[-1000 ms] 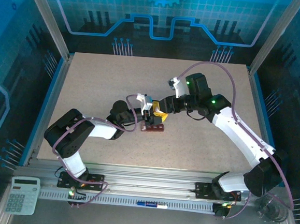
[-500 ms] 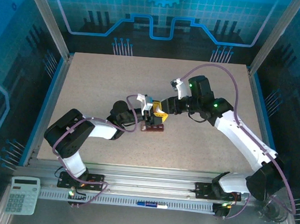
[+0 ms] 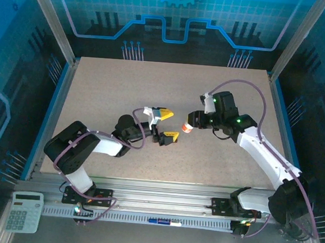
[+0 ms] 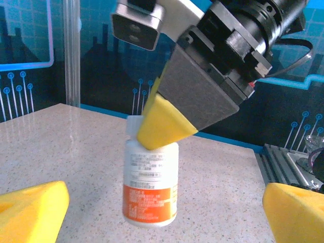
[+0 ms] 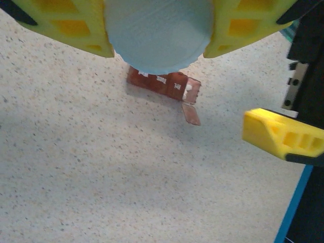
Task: Sort the pills into containers
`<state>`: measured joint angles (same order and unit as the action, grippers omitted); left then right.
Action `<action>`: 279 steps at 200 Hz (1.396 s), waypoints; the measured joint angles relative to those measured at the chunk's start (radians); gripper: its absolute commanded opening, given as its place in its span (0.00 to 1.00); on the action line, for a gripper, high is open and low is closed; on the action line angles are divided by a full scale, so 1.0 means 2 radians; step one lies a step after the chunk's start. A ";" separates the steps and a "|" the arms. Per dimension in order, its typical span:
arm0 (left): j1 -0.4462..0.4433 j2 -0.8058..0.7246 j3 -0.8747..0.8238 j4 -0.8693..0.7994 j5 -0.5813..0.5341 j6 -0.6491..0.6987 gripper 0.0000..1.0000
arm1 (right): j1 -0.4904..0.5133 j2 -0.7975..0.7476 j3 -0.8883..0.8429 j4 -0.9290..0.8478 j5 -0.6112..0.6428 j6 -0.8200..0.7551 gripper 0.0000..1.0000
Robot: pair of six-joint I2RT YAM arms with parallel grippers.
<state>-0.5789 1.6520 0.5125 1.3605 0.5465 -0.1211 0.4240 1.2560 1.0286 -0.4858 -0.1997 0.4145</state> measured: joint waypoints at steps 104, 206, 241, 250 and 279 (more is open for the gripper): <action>0.000 -0.020 -0.034 0.003 -0.057 0.000 0.99 | 0.006 -0.116 -0.180 -0.008 0.118 -0.007 0.25; 0.000 -0.037 -0.045 -0.006 -0.105 0.010 0.99 | 0.065 -0.176 -0.253 -0.035 0.256 0.062 0.28; 0.000 -0.052 -0.045 -0.023 -0.115 0.013 0.99 | 0.070 -0.182 -0.253 -0.044 0.279 0.080 0.32; 0.000 -0.055 -0.045 -0.027 -0.118 0.014 0.99 | 0.071 -0.180 -0.253 -0.047 0.282 0.085 0.32; 0.000 -0.058 -0.045 -0.039 -0.122 0.021 0.99 | 0.077 -0.170 -0.253 -0.059 0.287 0.097 0.35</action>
<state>-0.5789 1.5364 0.4229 1.2831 0.3027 -0.0799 0.5774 0.9165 0.5232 -0.6041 0.3744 0.6079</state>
